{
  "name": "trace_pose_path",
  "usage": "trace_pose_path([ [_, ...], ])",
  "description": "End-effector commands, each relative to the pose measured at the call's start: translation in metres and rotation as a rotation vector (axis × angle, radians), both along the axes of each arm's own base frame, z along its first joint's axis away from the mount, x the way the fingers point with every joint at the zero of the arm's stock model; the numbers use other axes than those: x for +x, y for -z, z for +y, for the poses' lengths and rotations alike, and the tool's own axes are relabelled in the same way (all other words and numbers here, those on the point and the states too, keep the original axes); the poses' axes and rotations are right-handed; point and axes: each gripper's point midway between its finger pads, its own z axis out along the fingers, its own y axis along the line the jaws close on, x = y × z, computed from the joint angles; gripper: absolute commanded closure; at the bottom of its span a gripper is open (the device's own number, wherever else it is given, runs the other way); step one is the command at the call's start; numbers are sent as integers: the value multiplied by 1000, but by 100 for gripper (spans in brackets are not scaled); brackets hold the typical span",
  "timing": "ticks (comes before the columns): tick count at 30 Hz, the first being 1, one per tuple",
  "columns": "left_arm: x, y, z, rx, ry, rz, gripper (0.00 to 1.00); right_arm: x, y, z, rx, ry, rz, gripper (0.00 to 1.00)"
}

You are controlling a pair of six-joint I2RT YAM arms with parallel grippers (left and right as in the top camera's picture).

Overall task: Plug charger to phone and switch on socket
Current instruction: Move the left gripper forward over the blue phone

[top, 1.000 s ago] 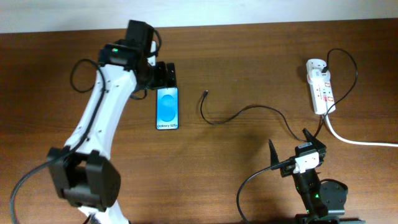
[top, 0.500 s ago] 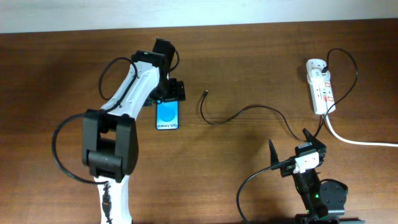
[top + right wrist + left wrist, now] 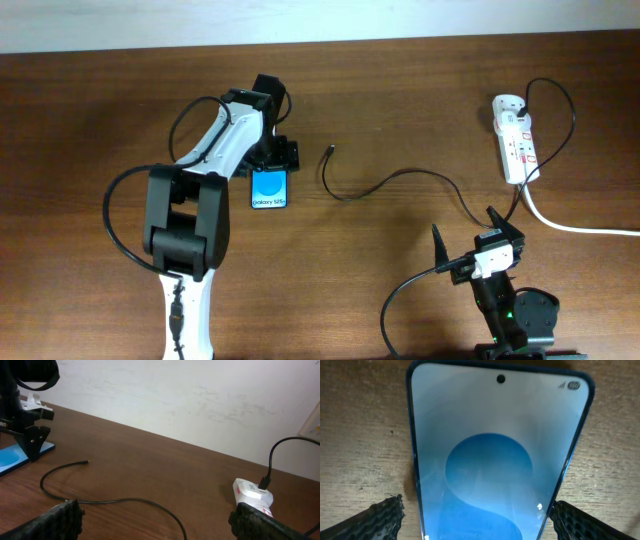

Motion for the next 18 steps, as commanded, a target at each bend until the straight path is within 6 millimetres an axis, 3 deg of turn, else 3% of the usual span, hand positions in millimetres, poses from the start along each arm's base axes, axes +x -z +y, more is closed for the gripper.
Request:
trace_pose_path([
  [1, -4, 12, 1, 16, 17, 13, 1, -1, 2, 2, 4, -10, 3, 2],
  [8, -1, 15, -3, 1, 19, -4, 0, -1, 2, 2, 4, -10, 3, 1],
  [12, -12, 32, -2, 12, 23, 60, 0, -1, 2, 2, 4, -10, 3, 2],
  [18, -16, 37, -3, 7, 23, 80, 13, -1, 2, 2, 4, -10, 3, 2],
])
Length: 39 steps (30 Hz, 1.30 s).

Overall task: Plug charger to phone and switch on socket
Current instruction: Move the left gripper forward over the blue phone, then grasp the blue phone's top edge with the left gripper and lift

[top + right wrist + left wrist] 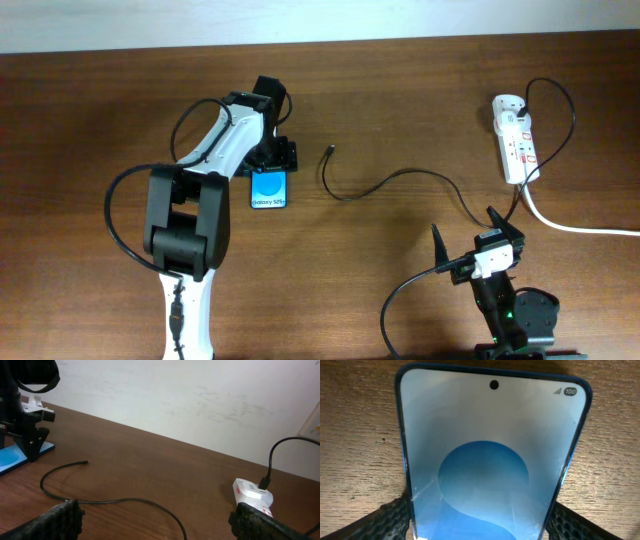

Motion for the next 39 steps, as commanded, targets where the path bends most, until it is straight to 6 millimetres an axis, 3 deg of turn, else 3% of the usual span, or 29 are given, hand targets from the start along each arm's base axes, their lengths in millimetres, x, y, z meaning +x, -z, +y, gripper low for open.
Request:
trace_pose_path([
  [1, -17, 30, -1, 13, 15, 88, 15, -1, 2, 2, 4, -10, 3, 2],
  [5, -20, 29, 0, 18, 15, 104, 24, -1, 2, 2, 4, -10, 3, 2],
  [8, -21, 27, 2, 21, 12, 113, 25, -1, 2, 2, 4, -10, 3, 2],
  [10, -15, 16, 1, 18, 10, 102, 25, -1, 2, 2, 4, -10, 3, 2],
  [14, 11, -27, -4, -2, 6, 35, 25, -1, 2, 2, 4, -10, 4, 2],
  [18, 19, -50, -8, -19, 6, 6, 31, -1, 2, 2, 4, -10, 4, 2],
  [20, 20, -52, -12, -44, 4, 7, 39, -1, 2, 2, 4, -10, 3, 2],
  [22, 18, -52, -16, -98, -6, 25, 61, -1, 2, 2, 4, -10, 4, 2],
  [25, 21, -54, -7, -167, -112, 46, 98, -1, 2, 2, 4, -10, 4, 2],
  [26, 22, -55, -4, -201, -153, 58, 100, -1, 2, 2, 4, -10, 3, 2],
  [34, 2, -56, 24, -191, -543, 196, 100, -1, 2, 2, 4, -10, 3, 2],
  [36, -3, -57, 23, -186, -654, 229, 100, 0, 1, 1, 4, -3, 0, 2],
  [39, -7, -62, 9, -254, -753, 290, 100, -4, -3, 16, 8, -96, -15, 2],
])
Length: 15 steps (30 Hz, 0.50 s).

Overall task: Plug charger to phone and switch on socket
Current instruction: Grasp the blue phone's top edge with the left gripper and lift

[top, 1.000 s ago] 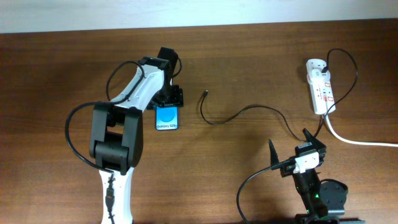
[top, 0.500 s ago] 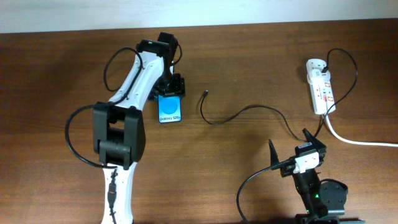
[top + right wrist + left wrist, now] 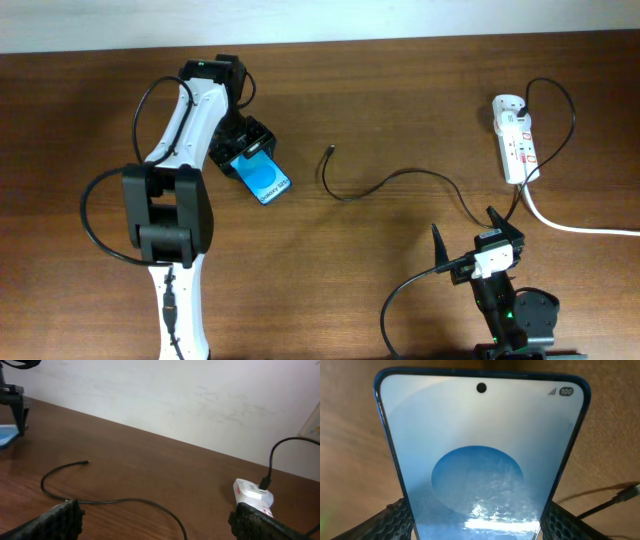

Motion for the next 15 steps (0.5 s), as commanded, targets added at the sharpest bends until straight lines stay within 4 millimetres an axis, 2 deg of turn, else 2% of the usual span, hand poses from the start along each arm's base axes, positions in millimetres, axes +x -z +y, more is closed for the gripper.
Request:
trace_pose_path([
  [1, 6, -13, -16, -93, -129, 15, 100, -6, -4, 20, 12, -119, -21, 2],
  [4, 6, -13, -18, -100, -148, 19, 100, -9, -18, 28, 242, -167, -3, 2],
  [8, 9, -13, -18, -102, -149, 9, 100, -17, -34, 41, 304, -252, 0, 2],
  [10, 9, -13, -17, -102, -152, 9, 100, -22, -55, 42, 355, -264, -20, 2],
  [12, 9, -13, -15, -101, -155, 12, 100, -24, -66, 42, 395, -266, -18, 2],
  [15, 8, -14, -17, -110, -156, 17, 100, -18, -71, 44, 456, -271, 58, 2],
])
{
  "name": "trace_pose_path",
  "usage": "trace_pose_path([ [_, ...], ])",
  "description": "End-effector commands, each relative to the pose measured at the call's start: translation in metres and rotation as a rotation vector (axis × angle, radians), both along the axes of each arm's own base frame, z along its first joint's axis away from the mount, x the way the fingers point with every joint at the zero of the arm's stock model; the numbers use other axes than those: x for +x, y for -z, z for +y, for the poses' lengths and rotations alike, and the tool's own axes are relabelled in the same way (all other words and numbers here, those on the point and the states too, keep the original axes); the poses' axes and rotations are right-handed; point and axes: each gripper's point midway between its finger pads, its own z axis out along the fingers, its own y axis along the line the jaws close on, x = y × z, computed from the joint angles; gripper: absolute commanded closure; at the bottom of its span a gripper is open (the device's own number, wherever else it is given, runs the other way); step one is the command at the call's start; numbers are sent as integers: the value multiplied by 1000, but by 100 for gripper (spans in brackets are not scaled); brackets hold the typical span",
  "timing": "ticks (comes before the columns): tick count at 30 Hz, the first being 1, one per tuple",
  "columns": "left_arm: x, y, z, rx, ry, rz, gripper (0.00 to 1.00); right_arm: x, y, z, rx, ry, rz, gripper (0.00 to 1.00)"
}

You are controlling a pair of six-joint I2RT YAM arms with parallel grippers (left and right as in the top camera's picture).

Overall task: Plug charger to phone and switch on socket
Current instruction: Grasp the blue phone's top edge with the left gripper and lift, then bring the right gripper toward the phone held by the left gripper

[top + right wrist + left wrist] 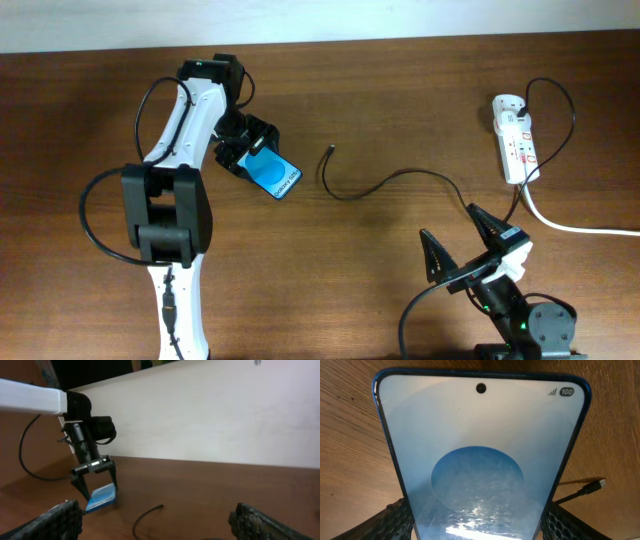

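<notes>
My left gripper [250,150] is shut on the top end of a blue-screened phone [278,180], with its fingers [395,521] pressed against both long edges. The phone [101,496] is tilted, its free end pointing right towards the loose plug [331,150] of the black charger cable [400,178]. That plug [596,483] lies on the table just beyond the phone's edge. The white socket strip [513,135] lies far right with the cable's other end in it. My right gripper [462,245] stands open and empty near the front edge, facing the phone.
The wooden table [400,90] carries nothing else. A thick white lead [570,225] runs from the socket strip off the right edge. The left arm's own black cable [160,95] loops beside its white body.
My right gripper has turned left, so its view now faces the phone and left arm instead of the socket strip. The phone, still held, has turned a little more towards the cable plug.
First my left gripper was open around the phone, which lay flat pointing at the front edge. Then it was shut on the phone's sides. Later the arm had swung left and the phone was held diagonally. Now the phone points at the plug and my right gripper faces it.
</notes>
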Motion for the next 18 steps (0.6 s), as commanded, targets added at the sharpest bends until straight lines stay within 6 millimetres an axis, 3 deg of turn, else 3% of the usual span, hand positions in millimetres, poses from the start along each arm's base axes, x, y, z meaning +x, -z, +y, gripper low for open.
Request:
trace_pose_path([
  [1, 5, -12, -9, -69, -28, -8, 100, 4, -12, 7, 51, -48, 75, 2],
  [7, 6, -42, -40, -389, -99, 37, 100, 36, -15, 18, 62, -124, 264, 2],
  [12, 11, -84, -59, -697, -171, 80, 100, 52, 22, 34, 93, -242, 468, 2],
  [16, 12, -102, -69, -818, -185, 93, 100, 54, 32, 36, 102, -258, 510, 2],
  [18, 14, -121, -76, -936, -197, 106, 100, 54, 33, 36, 113, -257, 521, 2],
])
